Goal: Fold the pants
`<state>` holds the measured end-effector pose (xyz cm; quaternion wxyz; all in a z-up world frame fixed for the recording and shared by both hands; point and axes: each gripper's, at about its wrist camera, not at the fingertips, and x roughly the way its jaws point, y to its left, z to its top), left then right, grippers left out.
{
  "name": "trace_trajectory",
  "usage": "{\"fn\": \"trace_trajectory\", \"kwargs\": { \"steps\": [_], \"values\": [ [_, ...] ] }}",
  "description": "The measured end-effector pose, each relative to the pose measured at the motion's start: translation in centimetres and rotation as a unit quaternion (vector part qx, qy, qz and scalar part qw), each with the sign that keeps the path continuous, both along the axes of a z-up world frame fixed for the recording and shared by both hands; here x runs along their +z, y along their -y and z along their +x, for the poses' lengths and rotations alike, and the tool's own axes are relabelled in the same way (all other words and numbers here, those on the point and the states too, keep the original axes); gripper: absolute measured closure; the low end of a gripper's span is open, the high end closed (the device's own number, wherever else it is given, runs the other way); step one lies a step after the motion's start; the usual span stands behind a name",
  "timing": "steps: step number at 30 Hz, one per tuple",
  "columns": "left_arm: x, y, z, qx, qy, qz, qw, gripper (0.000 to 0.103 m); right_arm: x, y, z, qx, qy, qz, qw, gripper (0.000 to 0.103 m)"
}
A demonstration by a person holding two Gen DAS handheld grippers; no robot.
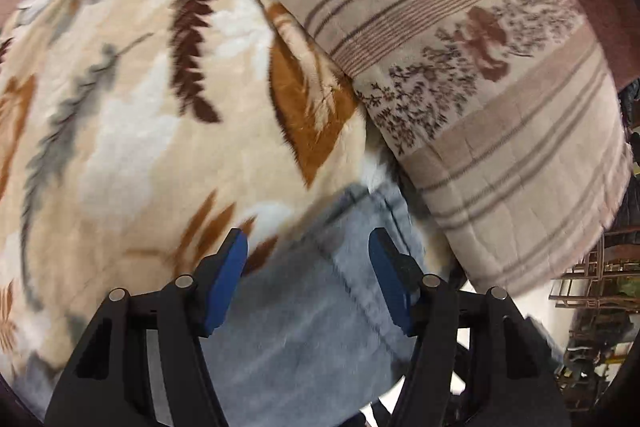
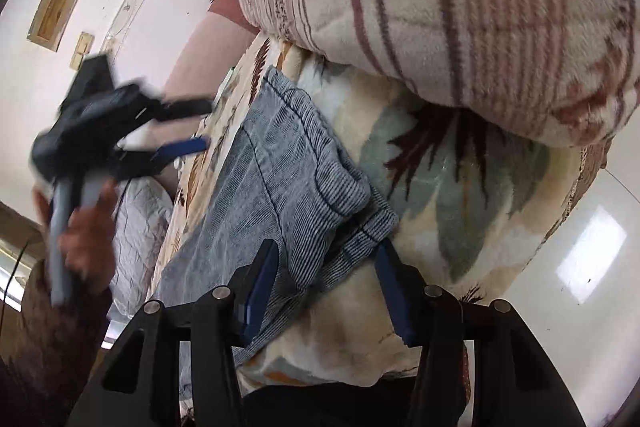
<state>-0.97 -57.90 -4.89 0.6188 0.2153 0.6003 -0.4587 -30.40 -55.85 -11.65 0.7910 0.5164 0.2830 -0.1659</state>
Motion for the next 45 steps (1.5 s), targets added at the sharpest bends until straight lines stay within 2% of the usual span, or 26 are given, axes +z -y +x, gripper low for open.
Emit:
{"fn": "trace_trajectory", "kwargs": {
  "steps": [4, 6, 7, 10, 11, 13, 15, 18, 22, 25, 30, 33, 36, 39, 41, 43, 45],
  "values": [
    [-2.3, 1.6, -1.0, -0.058, -0.052, 0.018, 0.9968, 0.041, 0.0, 0.2, -0.1, 0.002, 0.010, 0.006, 1.000, 0.050],
    [-3.3, 1.8, -2.3, -0.097, -0.046, 0.030, 0.9937, 0.040, -0.2, 0.3, -0.6, 0.000, 0.016, 0.012, 1.000, 0.050],
    [-3.4, 1.7, -2.9, -0.113, -0.038, 0.029, 0.9924, 0.037, -0.3, 0.4, -0.9, -0.001, 0.020, 0.015, 1.000, 0.053],
    [-3.2, 1.4, -3.8, -0.134, -0.032, 0.012, 0.9904, 0.035, -0.3, 0.3, -1.0, 0.002, 0.031, 0.016, 0.999, 0.075],
    [-3.1, 1.2, -3.9, -0.135, -0.034, 0.005, 0.9903, 0.037, -0.4, 0.3, -0.7, 0.007, 0.028, 0.016, 0.999, 0.077],
    [-2.8, 0.7, -4.0, -0.135, -0.020, -0.003, 0.9907, 0.073, -0.9, 0.3, -0.4, 0.003, 0.017, 0.014, 1.000, 0.082],
    [-2.4, -0.3, -4.4, -0.142, -0.005, -0.013, 0.9898, 0.084, -0.8, 0.3, -0.4, -0.005, 0.019, 0.017, 1.000, 0.084],
    [-0.8, -2.0, -5.3, -0.144, 0.012, -0.042, 0.9887, 0.088, 0.4, -0.1, -0.1, 0.001, 0.002, 0.001, 1.000, 0.088],
    [2.6, -4.8, -6.2, -0.142, 0.028, -0.082, 0.9861, 0.088, 3.6, -1.2, 0.4, 0.017, -0.002, -0.054, 0.998, 0.088],
    [5.2, -7.4, -5.0, -0.120, 0.039, -0.103, 0.9866, 0.088, 5.9, -2.5, 0.7, 0.033, 0.000, -0.090, 0.995, 0.089],
    [7.2, -12.0, -2.3, -0.065, 0.049, -0.099, 0.9918, 0.088, 9.6, -6.1, 2.6, 0.078, 0.013, -0.149, 0.986, 0.089],
    [5.9, -14.5, -0.5, -0.028, 0.051, -0.081, 0.9950, 0.087, 10.9, -9.5, 4.5, 0.127, 0.013, -0.182, 0.975, 0.089],
    [4.1, -18.4, 1.5, 0.027, 0.047, -0.049, 0.9974, 0.084, 11.2, -13.5, 7.4, 0.190, 0.010, -0.193, 0.962, 0.089],
    [2.4, -22.5, 3.2, 0.085, 0.032, -0.019, 0.9957, 0.082, 10.6, -17.6, 10.8, 0.253, -0.003, -0.196, 0.947, 0.079],
    [1.3, -26.5, 4.6, 0.141, 0.010, -0.006, 0.9899, 0.081, 9.8, -20.5, 12.6, 0.298, -0.020, -0.190, 0.935, 0.058],
    [1.0, -29.7, 5.6, 0.178, 0.004, -0.006, 0.9840, 0.081, 9.1, -23.4, 14.1, 0.337, -0.031, -0.192, 0.921, 0.052],
    [1.1, -32.5, 6.1, 0.205, 0.001, -0.012, 0.9787, 0.081, 8.9, -25.6, 14.9, 0.372, -0.042, -0.196, 0.906, 0.053]
  ]
}}
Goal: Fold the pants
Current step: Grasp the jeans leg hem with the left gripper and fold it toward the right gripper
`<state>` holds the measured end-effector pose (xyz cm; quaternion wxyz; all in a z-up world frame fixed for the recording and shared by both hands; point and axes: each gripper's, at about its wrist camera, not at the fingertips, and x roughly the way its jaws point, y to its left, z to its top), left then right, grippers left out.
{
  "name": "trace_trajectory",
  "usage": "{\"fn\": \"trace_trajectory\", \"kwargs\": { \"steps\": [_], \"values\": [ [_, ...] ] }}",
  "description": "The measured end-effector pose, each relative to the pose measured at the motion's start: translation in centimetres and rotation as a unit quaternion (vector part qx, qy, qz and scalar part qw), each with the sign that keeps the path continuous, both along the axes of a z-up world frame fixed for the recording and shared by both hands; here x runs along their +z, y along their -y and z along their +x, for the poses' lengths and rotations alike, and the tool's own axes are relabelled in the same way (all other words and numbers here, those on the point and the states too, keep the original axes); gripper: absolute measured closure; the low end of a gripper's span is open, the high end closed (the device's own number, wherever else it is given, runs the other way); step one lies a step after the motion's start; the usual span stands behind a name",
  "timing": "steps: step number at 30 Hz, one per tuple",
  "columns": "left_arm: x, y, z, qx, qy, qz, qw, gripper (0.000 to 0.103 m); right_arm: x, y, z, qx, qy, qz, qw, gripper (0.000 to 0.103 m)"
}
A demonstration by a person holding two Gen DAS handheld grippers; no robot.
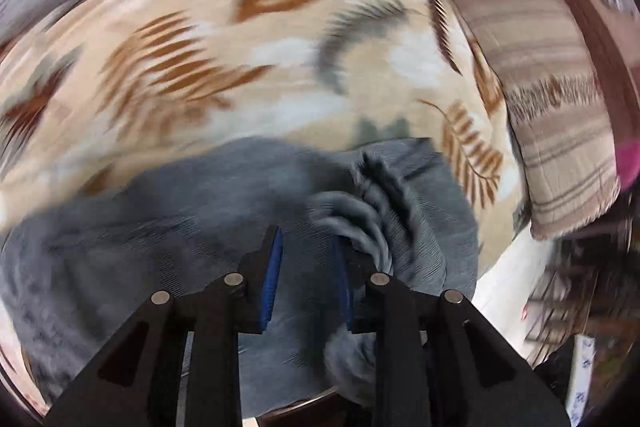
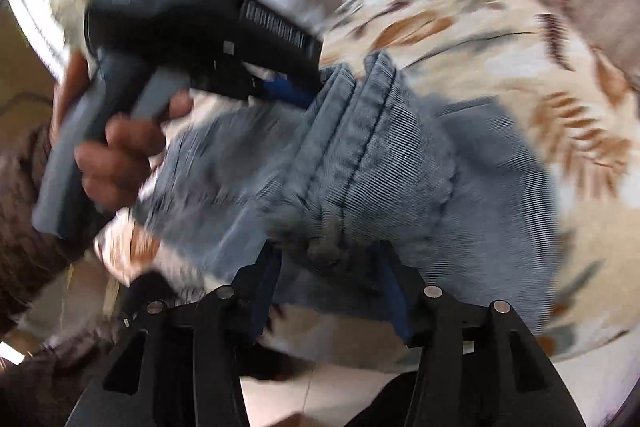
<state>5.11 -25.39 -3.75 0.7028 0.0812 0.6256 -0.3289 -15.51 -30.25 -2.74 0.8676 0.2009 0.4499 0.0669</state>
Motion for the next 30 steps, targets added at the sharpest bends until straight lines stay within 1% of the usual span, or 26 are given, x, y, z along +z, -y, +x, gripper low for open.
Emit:
{"fn": "trace_trajectory", "kwargs": {
  "steps": [2, 4, 5, 6, 7, 8, 10, 12, 13, 14, 16, 18, 20, 21, 22, 23, 24, 25, 26, 27, 28, 29, 30],
  "values": [
    [0.3, -3.1, 0.4, 0.031, -0.004, -0.011, 0.9994, 0.081, 0.4, -1.8, -0.1, 0.030, 0.000, 0.001, 1.000, 0.054],
    [0.5, -5.2, 0.7, 0.054, -0.011, -0.029, 0.9980, 0.081, 1.3, -1.7, -0.5, 0.032, 0.010, -0.008, 0.999, 0.054],
    [0.6, -6.0, 0.7, 0.062, -0.016, -0.041, 0.9971, 0.081, 2.0, -1.0, -1.0, 0.023, 0.019, -0.010, 0.999, 0.052],
    [0.7, -6.2, 0.7, 0.067, -0.019, -0.051, 0.9963, 0.079, 2.6, 0.2, -1.4, 0.008, 0.030, -0.006, 1.000, 0.050],
    [0.8, -6.5, 0.5, 0.073, -0.025, -0.066, 0.9948, 0.075, 3.1, 2.2, -1.8, -0.020, 0.040, 0.003, 0.999, 0.042],
    [0.7, -6.3, 0.4, 0.076, -0.029, -0.073, 0.9940, 0.073, 3.3, 3.8, -1.6, -0.051, 0.046, 0.011, 0.998, 0.038],
    [0.6, -5.3, -0.3, 0.071, -0.042, -0.089, 0.9926, 0.062, 3.3, 7.9, -1.9, -0.118, 0.045, 0.028, 0.992, 0.037],
    [0.4, -4.1, -1.2, 0.061, -0.051, -0.097, 0.9921, 0.057, 2.4, 12.1, -1.3, -0.177, 0.030, 0.055, 0.982, 0.037],
    [0.1, -3.2, -1.7, 0.055, -0.054, -0.097, 0.9923, 0.054, 1.9, 13.7, -0.9, -0.196, 0.023, 0.066, 0.978, 0.037],
    [-0.2, -2.6, -2.0, 0.051, -0.056, -0.095, 0.9926, 0.054, 1.1, 15.4, -0.2, -0.210, 0.016, 0.077, 0.974, 0.037],
    [-1.3, -1.4, -2.7, 0.050, -0.065, -0.084, 0.9931, 0.053, 0.1, 16.7, 1.3, -0.218, 0.003, 0.079, 0.973, 0.037],
    [-2.5, -0.8, -2.7, 0.058, -0.080, -0.073, 0.9924, 0.053, -1.4, 17.6, 3.3, -0.210, -0.013, 0.088, 0.974, 0.037],
    [-3.3, -0.4, -2.4, 0.069, -0.097, -0.074, 0.9902, 0.053, -3.5, 17.8, 5.3, -0.197, -0.035, 0.097, 0.975, 0.038],
    [-3.6, -0.1, -2.3, 0.072, -0.109, -0.083, 0.9879, 0.055, -4.4, 17.9, 6.0, -0.194, -0.046, 0.095, 0.975, 0.039],
    [-3.6, 0.2, -2.2, 0.071, -0.113, -0.088, 0.9871, 0.061, -5.2, 17.7, 6.7, -0.189, -0.055, 0.094, 0.976, 0.048],
    [-3.3, 0.6, -2.3, 0.068, -0.108, -0.092, 0.9875, 0.070, -6.0, 17.2, 7.7, -0.168, -0.061, 0.100, 0.979, 0.088],
    [-2.9, 1.0, -2.4, 0.063, -0.101, -0.096, 0.9882, 0.086, -6.1, 16.8, 8.4, -0.150, -0.064, 0.098, 0.982, 0.092],
    [-2.0, 1.3, -2.5, 0.059, -0.094, -0.110, 0.9877, 0.089, -5.3, 16.4, 8.9, -0.142, -0.061, 0.072, 0.985, 0.093],
    [-1.2, 1.3, -2.6, 0.058, -0.083, -0.123, 0.9872, 0.089, -3.9, 16.0, 9.0, -0.138, -0.036, 0.050, 0.988, 0.093],
    [-0.1, 1.3, -2.6, 0.055, -0.054, -0.130, 0.9885, 0.089, -2.2, 15.7, 8.7, -0.132, 0.000, 0.036, 0.991, 0.094],
    [0.3, 1.3, -2.6, 0.054, -0.034, -0.123, 0.9904, 0.089, -1.3, 15.6, 8.6, -0.131, 0.020, 0.024, 0.991, 0.094],
    [0.3, 1.4, -2.5, 0.054, -0.015, -0.105, 0.9929, 0.089, -0.4, 15.3, 8.8, -0.128, 0.036, 0.005, 0.991, 0.094],
    [-0.3, 1.4, -2.3, 0.056, -0.008, -0.085, 0.9948, 0.089, -0.6, 15.1, 9.3, -0.123, 0.030, -0.011, 0.992, 0.094]
  ]
}}
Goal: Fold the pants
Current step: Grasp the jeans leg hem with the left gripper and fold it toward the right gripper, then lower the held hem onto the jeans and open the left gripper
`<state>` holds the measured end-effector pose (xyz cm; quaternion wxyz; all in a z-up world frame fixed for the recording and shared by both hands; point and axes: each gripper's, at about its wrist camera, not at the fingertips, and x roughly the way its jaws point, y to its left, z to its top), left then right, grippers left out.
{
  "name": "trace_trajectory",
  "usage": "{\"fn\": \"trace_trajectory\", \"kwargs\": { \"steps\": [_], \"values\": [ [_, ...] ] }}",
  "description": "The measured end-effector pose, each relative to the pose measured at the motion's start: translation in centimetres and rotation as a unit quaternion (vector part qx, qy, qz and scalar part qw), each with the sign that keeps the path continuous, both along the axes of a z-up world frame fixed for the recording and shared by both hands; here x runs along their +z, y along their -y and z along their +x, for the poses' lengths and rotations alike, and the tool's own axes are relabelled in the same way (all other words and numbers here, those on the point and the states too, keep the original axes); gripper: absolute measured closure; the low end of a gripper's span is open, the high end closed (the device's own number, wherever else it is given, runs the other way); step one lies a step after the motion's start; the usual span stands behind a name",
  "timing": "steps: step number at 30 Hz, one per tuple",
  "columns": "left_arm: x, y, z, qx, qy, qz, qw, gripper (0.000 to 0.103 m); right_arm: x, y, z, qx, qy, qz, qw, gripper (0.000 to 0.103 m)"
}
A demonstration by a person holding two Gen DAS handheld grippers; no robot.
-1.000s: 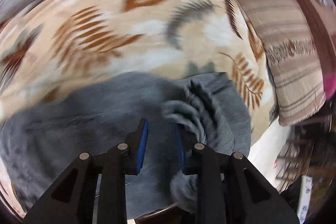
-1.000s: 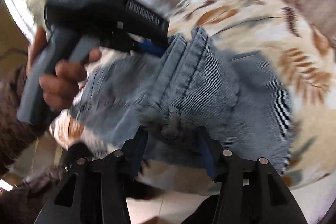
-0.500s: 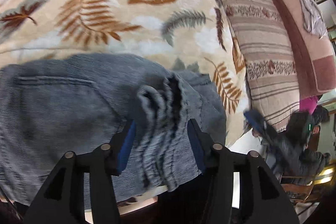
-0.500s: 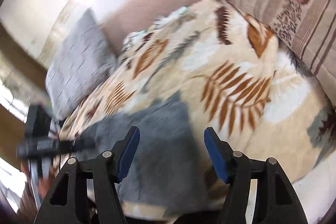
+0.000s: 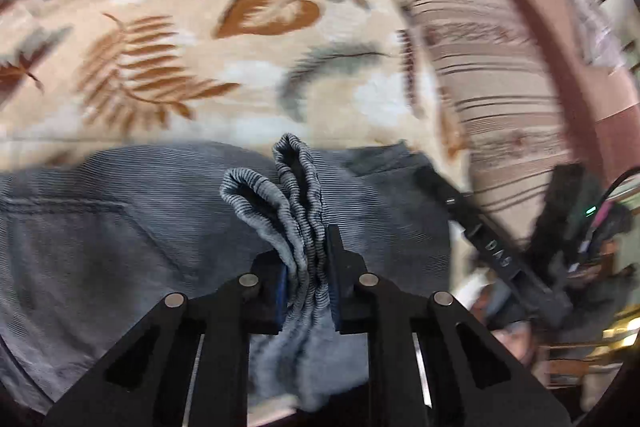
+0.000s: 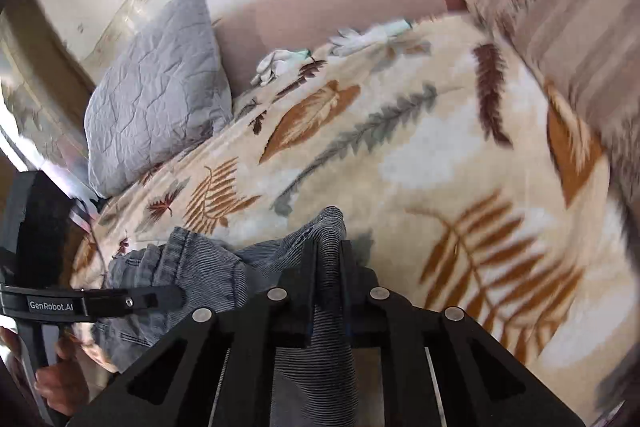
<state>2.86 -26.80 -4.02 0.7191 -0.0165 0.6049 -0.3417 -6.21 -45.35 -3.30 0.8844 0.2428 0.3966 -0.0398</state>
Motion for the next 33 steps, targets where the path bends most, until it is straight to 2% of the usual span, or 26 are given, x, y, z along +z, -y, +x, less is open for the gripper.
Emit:
{"fn": "trace_trajectory", "kwargs": {
  "steps": [1, 2, 4, 5, 8, 10, 14, 15, 17, 19, 21, 24, 26, 27, 33],
  "values": [
    [-1.1, -0.1, 0.3, 0.005, -0.011, 0.020, 0.9997, 0.089, -0.7, -0.3, 0.8, 0.005, -0.020, -0.023, 1.000, 0.094],
    [-2.9, -0.4, 0.5, 0.011, -0.040, 0.039, 0.9984, 0.089, -2.2, -0.7, 1.7, 0.012, -0.053, -0.042, 0.998, 0.093],
    [-4.4, -0.9, 0.4, 0.016, -0.062, 0.050, 0.9967, 0.089, -4.9, -0.8, 2.6, 0.021, -0.106, -0.043, 0.993, 0.086],
    [-4.4, -1.2, 0.3, 0.017, -0.062, 0.043, 0.9970, 0.089, -5.5, -0.8, 2.3, 0.018, -0.112, -0.040, 0.993, 0.083],
    [-3.1, -2.1, -0.2, 0.014, -0.049, 0.033, 0.9981, 0.086, -3.5, 0.5, -0.2, -0.010, -0.074, 0.002, 0.997, 0.080],
    [-1.6, -2.8, -1.2, 0.004, -0.022, 0.036, 0.9991, 0.086, -2.5, 1.1, -1.9, -0.019, -0.061, 0.023, 0.998, 0.079],
    [-0.7, -4.2, -3.6, -0.010, 0.000, 0.027, 0.9996, 0.080, -2.3, 1.3, -6.4, -0.027, -0.064, 0.061, 0.996, 0.076],
    [-0.8, -4.3, -3.9, -0.012, 0.008, 0.031, 0.9994, 0.080, -2.6, 1.0, -7.3, -0.027, -0.068, 0.067, 0.995, 0.076],
    [-0.8, -4.2, -5.1, -0.015, 0.050, 0.062, 0.9967, 0.080, -3.3, 0.3, -9.1, -0.033, -0.077, 0.075, 0.994, 0.076],
    [-0.7, -4.0, -6.3, -0.020, 0.099, 0.096, 0.9903, 0.076, -3.9, -0.2, -10.1, -0.041, -0.078, 0.083, 0.993, 0.076],
    [-0.8, -4.1, -6.7, -0.021, 0.121, 0.112, 0.9862, 0.073, -4.5, -0.6, -10.6, -0.049, -0.083, 0.093, 0.991, 0.076],
    [-0.7, -4.8, -7.2, -0.017, 0.117, 0.105, 0.9874, 0.071, -4.4, -0.9, -11.1, -0.053, -0.080, 0.099, 0.990, 0.073],
    [-0.6, -4.9, -7.5, -0.015, 0.120, 0.103, 0.9873, 0.067, -4.0, -1.1, -11.3, -0.052, -0.076, 0.099, 0.991, 0.054],
    [-0.6, -4.9, -7.6, -0.014, 0.124, 0.106, 0.9865, 0.065, -4.0, -1.2, -11.3, -0.052, -0.075, 0.099, 0.991, 0.052],
    [0.1, -5.3, -8.5, -0.002, 0.161, 0.121, 0.9795, 0.065, -4.4, -2.4, -11.3, -0.040, -0.083, 0.093, 0.991, 0.051]
  ]
}}
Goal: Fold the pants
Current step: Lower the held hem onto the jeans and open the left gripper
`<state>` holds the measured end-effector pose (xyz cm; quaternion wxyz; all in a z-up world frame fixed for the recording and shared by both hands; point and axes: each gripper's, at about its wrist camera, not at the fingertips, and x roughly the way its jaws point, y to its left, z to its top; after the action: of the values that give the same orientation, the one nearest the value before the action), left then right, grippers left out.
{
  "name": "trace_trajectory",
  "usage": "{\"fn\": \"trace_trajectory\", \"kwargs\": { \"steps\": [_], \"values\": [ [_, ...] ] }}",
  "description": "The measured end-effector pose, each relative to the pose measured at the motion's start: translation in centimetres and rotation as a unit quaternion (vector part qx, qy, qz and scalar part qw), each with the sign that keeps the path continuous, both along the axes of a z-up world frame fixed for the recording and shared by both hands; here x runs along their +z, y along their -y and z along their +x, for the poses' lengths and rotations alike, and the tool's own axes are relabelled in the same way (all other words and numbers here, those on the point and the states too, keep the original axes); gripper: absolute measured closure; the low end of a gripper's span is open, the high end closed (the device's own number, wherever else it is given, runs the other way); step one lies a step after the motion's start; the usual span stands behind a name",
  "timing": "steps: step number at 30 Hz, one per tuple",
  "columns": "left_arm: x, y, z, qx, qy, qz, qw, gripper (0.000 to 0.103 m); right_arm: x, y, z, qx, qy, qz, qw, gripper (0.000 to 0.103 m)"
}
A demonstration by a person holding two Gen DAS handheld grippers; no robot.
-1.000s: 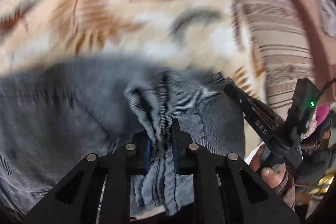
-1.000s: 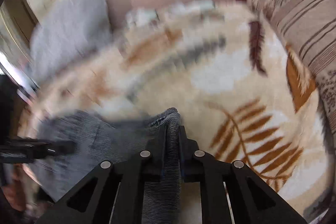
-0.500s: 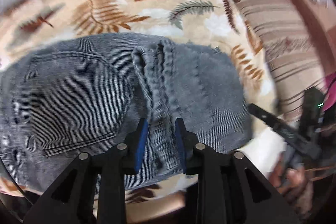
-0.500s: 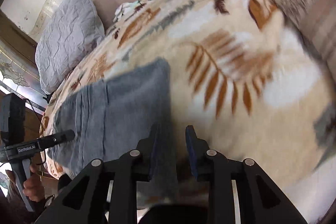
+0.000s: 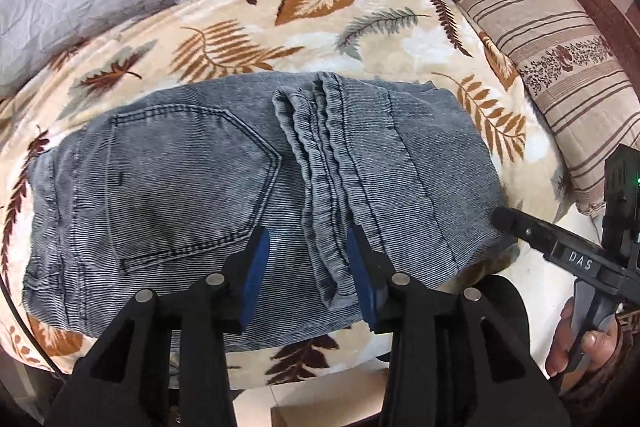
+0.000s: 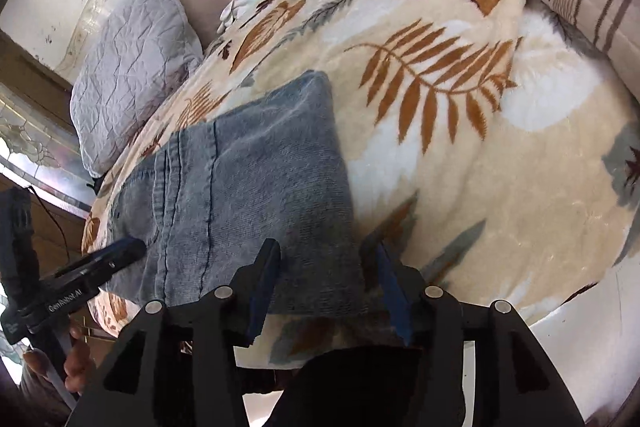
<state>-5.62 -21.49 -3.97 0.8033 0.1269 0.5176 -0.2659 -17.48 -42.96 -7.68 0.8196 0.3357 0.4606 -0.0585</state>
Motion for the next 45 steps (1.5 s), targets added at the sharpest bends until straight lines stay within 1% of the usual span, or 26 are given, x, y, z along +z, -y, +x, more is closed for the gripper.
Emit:
{"fn": "trace_trajectory", "kwargs": {
  "steps": [2, 3, 4, 6, 11, 24, 26, 27, 28, 29, 30, 31, 32, 33, 34, 35, 36, 37, 38, 39, 40, 42, 44, 45],
  "values": [
    [0.2, -0.2, -0.2, 0.004, 0.010, 0.001, 0.9999, 0.064, -0.2, -0.5, 0.1, 0.005, -0.004, -0.002, 1.000, 0.052],
    [0.3, -0.4, -0.2, 0.006, 0.017, 0.002, 0.9998, 0.061, -0.3, -0.7, 0.2, 0.007, -0.004, -0.002, 1.000, 0.052],
    [0.3, -0.4, -0.3, 0.007, 0.019, 0.002, 0.9998, 0.055, -0.3, -0.8, 0.2, 0.009, -0.004, -0.004, 1.000, 0.052],
    [0.2, -0.5, -0.2, 0.010, 0.020, 0.003, 0.9997, 0.050, -0.2, -1.2, 0.3, 0.010, -0.007, -0.016, 1.000, 0.052],
    [-0.5, -0.4, -0.1, 0.012, 0.012, 0.011, 0.9998, 0.050, -0.3, -1.1, 0.4, 0.009, -0.008, -0.018, 1.000, 0.054],
    [-0.5, -0.4, -0.1, 0.022, 0.020, 0.013, 0.9995, 0.050, -0.1, -1.1, 0.2, 0.009, -0.005, -0.020, 1.000, 0.054],
    [-0.8, -0.3, 0.0, 0.018, 0.013, 0.014, 0.9997, 0.046, -0.1, -1.1, 0.3, 0.010, -0.005, -0.020, 1.000, 0.054],
    [-1.3, -0.1, 0.0, 0.008, -0.009, 0.014, 0.9998, 0.045, -0.1, -1.1, 0.3, 0.010, -0.005, -0.022, 1.000, 0.055],
    [-1.7, -0.1, 0.0, 0.001, -0.029, 0.011, 0.9995, 0.048, -0.1, -1.1, 0.4, 0.012, -0.005, -0.024, 1.000, 0.069],
    [-2.3, 0.1, -0.1, -0.010, -0.058, 0.005, 0.9983, 0.054, 0.0, -1.2, 0.4, 0.015, -0.007, -0.029, 0.999, 0.087],
    [-2.5, 0.1, -0.2, -0.015, -0.068, 0.004, 0.9976, 0.069, 0.2, -1.4, 0.4, 0.023, -0.008, -0.034, 0.999, 0.087],
    [-2.9, 0.2, -0.4, -0.022, -0.081, 0.004, 0.9965, 0.072, 0.7, -1.5, 0.2, 0.028, -0.002, -0.038, 0.999, 0.087],
    [-3.2, 0.2, -0.4, -0.024, -0.085, 0.006, 0.9961, 0.072, 1.4, -1.7, -0.2, 0.033, 0.010, -0.044, 0.998, 0.087],
    [-3.9, 0.2, -0.3, -0.021, -0.089, 0.010, 0.9958, 0.072, 1.5, -1.8, -0.3, 0.036, 0.010, -0.051, 0.998, 0.087],
    [-4.3, 0.3, -0.1, -0.019, -0.094, 0.011, 0.9954, 0.072, 1.3, -1.8, -0.3, 0.040, 0.003, -0.059, 0.997, 0.087],
    [-4.6, 0.3, 0.1, -0.016, -0.099, 0.011, 0.9949, 0.072, 0.3, -1.8, -0.1, 0.042, -0.018, -0.065, 0.997, 0.085],
    [-4.5, 0.3, 0.0, -0.016, -0.101, 0.010, 0.9947, 0.072, -0.6, -1.8, 0.1, 0.042, -0.035, -0.063, 0.997, 0.083],
    [-4.0, 0.2, 0.0, -0.020, -0.103, 0.007, 0.9944, 0.074, -1.0, -1.7, 0.2, 0.040, -0.039, -0.058, 0.997, 0.082],
    [-3.4, 0.0, -0.1, -0.026, -0.104, 0.002, 0.9942, 0.074, -0.7, -1.4, 0.0, 0.036, -0.031, -0.050, 0.998, 0.078],
    [-3.1, -0.2, -0.1, -0.028, -0.104, -0.002, 0.9942, 0.075, -0.2, -1.1, -0.1, 0.035, -0.024, -0.041, 0.998, 0.078],
    [-2.2, -0.6, 0.1, -0.028, -0.100, -0.015, 0.9944, 0.075, 0.4, -0.6, -0.4, 0.031, -0.012, -0.030, 0.999, 0.078],
    [-1.2, -0.9, 0.8, -0.019, -0.094, -0.030, 0.9950, 0.075, 1.6, 0.9, -0.7, 0.008, 0.015, -0.016, 1.000, 0.075],
    [-0.4, -0.5, 2.2, -0.004, -0.084, -0.040, 0.9956, 0.074, 2.4, 2.1, 0.1, -0.011, 0.026, -0.019, 0.999, 0.074],
    [-0.2, 0.1, 3.2, 0.005, -0.084, -0.046, 0.9954, 0.073, 2.4, 2.3, 0.8, -0.012, 0.025, -0.021, 0.999, 0.074]
  ]
}}
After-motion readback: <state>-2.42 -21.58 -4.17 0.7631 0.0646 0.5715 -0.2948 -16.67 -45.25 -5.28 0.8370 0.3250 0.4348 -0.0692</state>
